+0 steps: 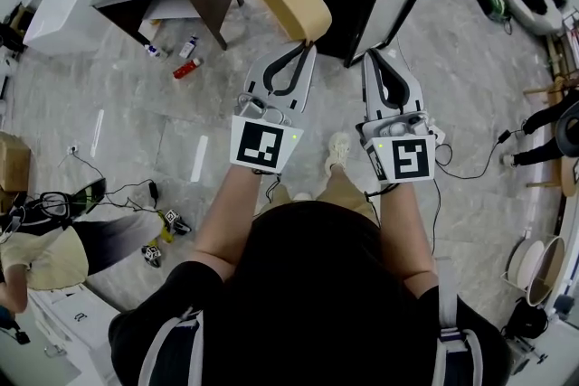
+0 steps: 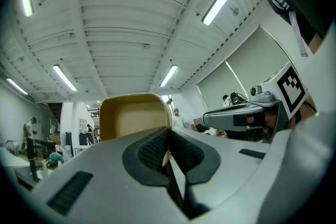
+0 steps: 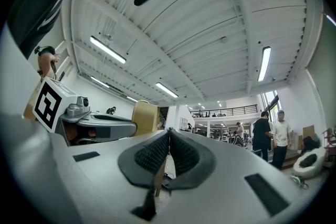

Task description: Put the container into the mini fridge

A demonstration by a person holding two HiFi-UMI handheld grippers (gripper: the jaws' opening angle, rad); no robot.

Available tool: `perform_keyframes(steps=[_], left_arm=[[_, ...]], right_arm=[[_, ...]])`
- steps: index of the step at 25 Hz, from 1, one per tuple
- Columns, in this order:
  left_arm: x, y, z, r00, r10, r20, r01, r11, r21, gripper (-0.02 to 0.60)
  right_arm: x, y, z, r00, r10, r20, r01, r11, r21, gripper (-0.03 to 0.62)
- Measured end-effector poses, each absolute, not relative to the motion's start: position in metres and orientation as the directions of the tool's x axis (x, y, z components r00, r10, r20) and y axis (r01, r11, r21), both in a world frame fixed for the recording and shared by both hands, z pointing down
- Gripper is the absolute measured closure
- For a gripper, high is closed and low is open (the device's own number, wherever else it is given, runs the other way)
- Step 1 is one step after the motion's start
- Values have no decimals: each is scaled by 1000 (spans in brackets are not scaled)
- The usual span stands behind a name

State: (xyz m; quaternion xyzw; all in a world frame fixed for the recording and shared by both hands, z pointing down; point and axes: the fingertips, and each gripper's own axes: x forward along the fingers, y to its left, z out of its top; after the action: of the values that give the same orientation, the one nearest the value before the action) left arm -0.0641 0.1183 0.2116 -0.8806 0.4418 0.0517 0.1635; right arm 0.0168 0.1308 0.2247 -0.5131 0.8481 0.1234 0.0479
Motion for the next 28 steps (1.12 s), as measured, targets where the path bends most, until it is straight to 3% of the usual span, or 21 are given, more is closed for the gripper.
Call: perform_keyframes(steps=[20,28], left_arm=[[-21,-69,240,526,-838,-143,-828,-466,-313,554],[-15,-114,251,481,-863,-152,-864,-437,-250,554]], right_arm=[[56,-72,239,-584,-791,-183,-812,568,135,557],[64,-116,254,-608,-778,-155,-794,597,120,557]])
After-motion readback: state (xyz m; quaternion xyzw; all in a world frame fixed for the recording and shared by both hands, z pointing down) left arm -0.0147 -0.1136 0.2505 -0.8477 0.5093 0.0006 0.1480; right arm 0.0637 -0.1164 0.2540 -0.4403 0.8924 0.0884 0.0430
